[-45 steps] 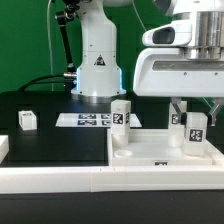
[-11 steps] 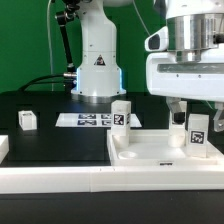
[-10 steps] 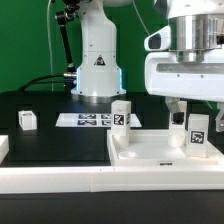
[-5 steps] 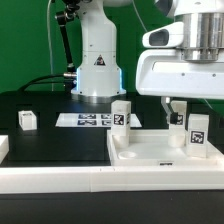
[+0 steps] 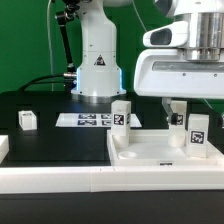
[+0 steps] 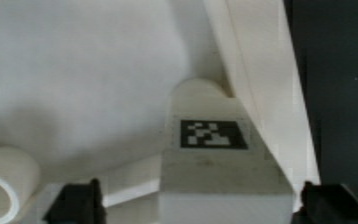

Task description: Assemble square table

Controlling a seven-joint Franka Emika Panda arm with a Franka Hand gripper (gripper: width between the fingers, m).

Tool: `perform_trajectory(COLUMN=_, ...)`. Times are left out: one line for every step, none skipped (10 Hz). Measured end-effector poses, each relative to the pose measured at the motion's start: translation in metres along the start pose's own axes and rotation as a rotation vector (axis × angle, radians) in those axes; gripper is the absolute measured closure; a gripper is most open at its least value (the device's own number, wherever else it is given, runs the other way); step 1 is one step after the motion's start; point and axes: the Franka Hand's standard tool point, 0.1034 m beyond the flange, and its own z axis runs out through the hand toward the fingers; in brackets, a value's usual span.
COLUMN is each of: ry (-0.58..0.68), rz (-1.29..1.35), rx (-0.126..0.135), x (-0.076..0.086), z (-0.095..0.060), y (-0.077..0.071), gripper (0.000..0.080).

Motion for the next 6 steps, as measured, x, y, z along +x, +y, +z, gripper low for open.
perform_trajectory(ry=0.0, rz=0.015, rx=0.001, x=0.0001, z=-0.0001, y=-0.0001, gripper=0.0511)
perform_trajectory(ry=0.0, rz=0.015, rx=0.0, x=0.0001, z=0.0001, y=0.0003, gripper=0.0511)
perform_trajectory(ry=0.0, rz=0.018, rx=0.0, x=0.0001, z=0.0002, y=0.0003, gripper=0.0511)
perform_trajectory(ry=-0.002, rz=0.146, rx=0.006, x=0.0, z=0.0006, y=0.0008, gripper=0.0511)
perform_trajectory(ry=-0.004, rz=0.261, rx=0.017, x=0.0005, z=0.0012, y=0.0022, gripper=0.0511)
perform_trajectory(ry=-0.003, rz=0.379, rx=0.023, x=0.0006, z=0.0013, y=0.0025, gripper=0.0511)
